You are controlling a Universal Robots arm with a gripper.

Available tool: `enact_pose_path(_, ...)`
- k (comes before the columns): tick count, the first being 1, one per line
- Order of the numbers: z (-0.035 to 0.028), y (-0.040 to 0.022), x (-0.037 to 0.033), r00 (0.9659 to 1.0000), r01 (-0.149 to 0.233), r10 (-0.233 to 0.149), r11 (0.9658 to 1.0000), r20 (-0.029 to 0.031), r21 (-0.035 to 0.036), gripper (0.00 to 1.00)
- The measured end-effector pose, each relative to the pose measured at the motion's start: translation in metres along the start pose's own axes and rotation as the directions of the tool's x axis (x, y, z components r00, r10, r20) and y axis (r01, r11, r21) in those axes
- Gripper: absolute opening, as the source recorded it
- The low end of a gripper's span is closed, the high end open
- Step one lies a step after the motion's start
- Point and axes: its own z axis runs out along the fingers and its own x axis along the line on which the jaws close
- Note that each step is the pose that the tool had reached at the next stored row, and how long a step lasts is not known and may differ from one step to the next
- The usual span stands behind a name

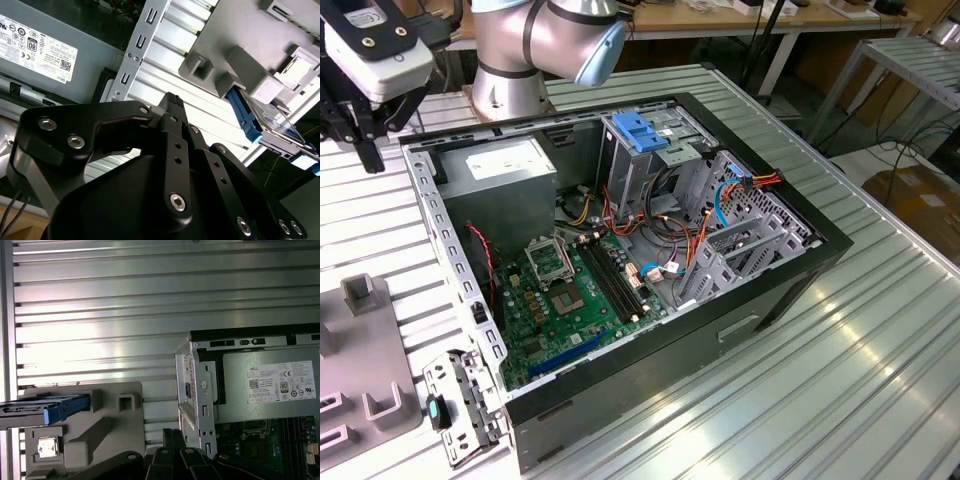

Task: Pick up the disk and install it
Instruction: 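Reach for the disk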

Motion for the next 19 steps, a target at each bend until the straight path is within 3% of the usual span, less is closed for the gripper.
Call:
enact_pose_path(13,-0.0005,-0.0013,0.0236,1.0,0.0,0.0,1.0,0.0,0.0,0.11)
enact_pose_path(19,-0.0009,-0.002,0.039,1.0,0.0,0.0,1.0,-0.0001,0.0001,0.11)
